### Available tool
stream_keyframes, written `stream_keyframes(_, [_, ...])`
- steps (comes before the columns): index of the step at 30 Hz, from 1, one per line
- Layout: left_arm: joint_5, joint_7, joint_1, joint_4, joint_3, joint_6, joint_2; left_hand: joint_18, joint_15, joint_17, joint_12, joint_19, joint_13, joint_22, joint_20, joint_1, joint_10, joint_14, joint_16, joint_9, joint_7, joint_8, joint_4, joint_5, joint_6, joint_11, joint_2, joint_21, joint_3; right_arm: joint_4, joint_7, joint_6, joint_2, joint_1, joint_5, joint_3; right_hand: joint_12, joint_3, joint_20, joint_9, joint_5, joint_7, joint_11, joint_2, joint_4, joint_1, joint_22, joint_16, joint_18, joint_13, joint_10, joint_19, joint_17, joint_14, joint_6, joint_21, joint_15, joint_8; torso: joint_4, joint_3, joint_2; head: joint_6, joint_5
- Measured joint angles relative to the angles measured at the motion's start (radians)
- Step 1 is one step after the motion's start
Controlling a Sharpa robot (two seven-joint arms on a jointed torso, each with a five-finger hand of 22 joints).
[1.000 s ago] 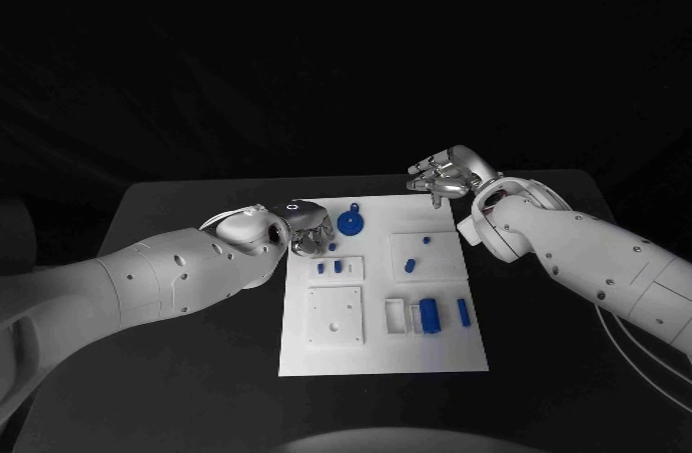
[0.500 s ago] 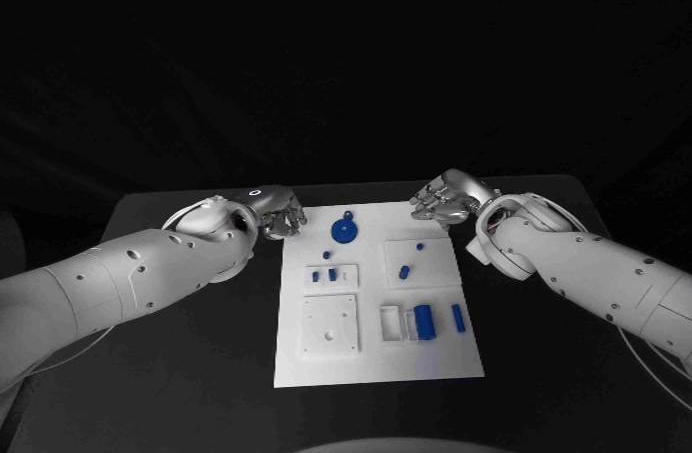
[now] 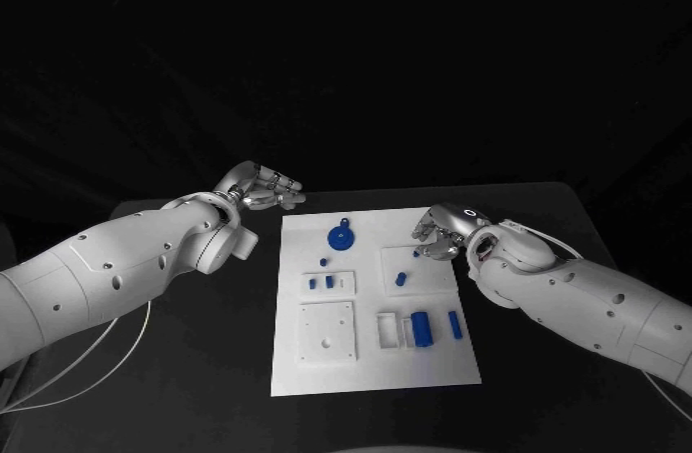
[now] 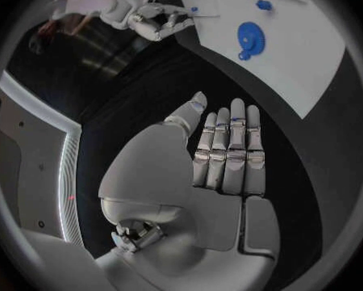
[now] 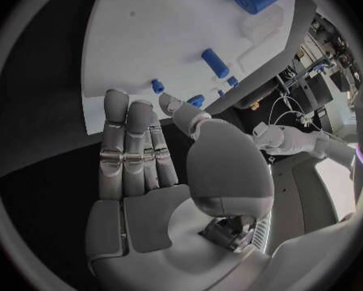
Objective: Assemble the parts on the task board
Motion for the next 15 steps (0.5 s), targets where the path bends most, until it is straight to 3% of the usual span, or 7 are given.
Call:
stream_keyframes(2, [0.062, 0.014, 0.001, 0.019, 0.003, 0.009, -0.008, 0.0, 0.007, 0.0, 0.0, 0.011, 0.0, -0.091, 0.011, 0.002, -0.006, 0.007, -0.057, 0.0, 0.002, 0.0, 0.002, -0.004, -0.002, 0.0, 0.002, 0.0, -0.031, 0.0, -0.012, -0.005, 0.002, -0.004, -0.03, -0.007, 0.0, 0.008, 0.0, 0.0, -0.005, 0.0, 0.0, -0.007, 0.008, 0.003, -0.002, 0.002, 0.0, 0.0, 0.0, 0.0, -0.003, 0.0, 0.0, 0.001, 0.0, 0.0, 0.0019, -0.002, -0.002, -0.001, 0.001])
stream_keyframes(6, [0.144, 0.032, 0.003, 0.045, 0.005, 0.022, -0.021, 0.0, 0.012, -0.007, 0.0, 0.056, 0.0, -0.294, 0.019, 0.021, -0.01, -0.006, -0.068, 0.0, 0.003, 0.0, -0.001, -0.004, -0.007, 0.004, 0.029, 0.0, -0.094, 0.004, -0.029, -0.012, 0.004, -0.006, -0.07, -0.017, 0.0, 0.016, 0.0, 0.0, -0.005, 0.0, 0.0, -0.018, 0.016, 0.003, -0.007, 0.005, 0.0, 0.0, 0.0, 0.0, -0.008, 0.0, 0.0, 0.004, 0.0, 0.0, 0.0064, -0.0062, -0.005, -0.005, 0.002])
stream_keyframes(11, [0.205, 0.048, 0.006, 0.064, 0.007, 0.034, -0.032, 0.0, 0.02, -0.018, 0.0, 0.079, 0.0, -0.421, 0.028, 0.026, -0.009, -0.032, -0.068, 0.0, 0.003, 0.0, -0.012, -0.004, -0.007, 0.004, 0.042, 0.0, -0.12, 0.011, -0.044, -0.016, 0.007, -0.009, -0.104, -0.035, 0.0, 0.019, 0.0, 0.0, -0.005, 0.004, 0.0, -0.027, 0.019, 0.005, -0.012, 0.006, -0.001, 0.0, 0.0, 0.0, -0.012, 0.0, -0.004, 0.004, 0.0, 0.0, 0.0097, -0.0106, -0.008, -0.008, 0.004])
stream_keyframes(15, [0.237, 0.057, 0.006, 0.069, 0.007, 0.04, -0.037, 0.0, 0.023, -0.022, 0.0, 0.095, 0.0, -0.488, 0.03, 0.023, -0.009, -0.045, -0.068, 0.0, 0.003, 0.0, -0.017, -0.004, -0.007, 0.004, 0.046, 0.004, -0.131, 0.013, -0.053, -0.017, 0.01, -0.01, -0.123, -0.044, 0.0, 0.021, 0.0, 0.0, -0.005, 0.004, 0.0, -0.027, 0.021, 0.005, -0.015, 0.009, -0.001, 0.0, 0.0, 0.0, -0.014, 0.0, -0.004, 0.004, 0.0, 0.0, 0.0104, -0.0111, -0.008, -0.01, 0.005])
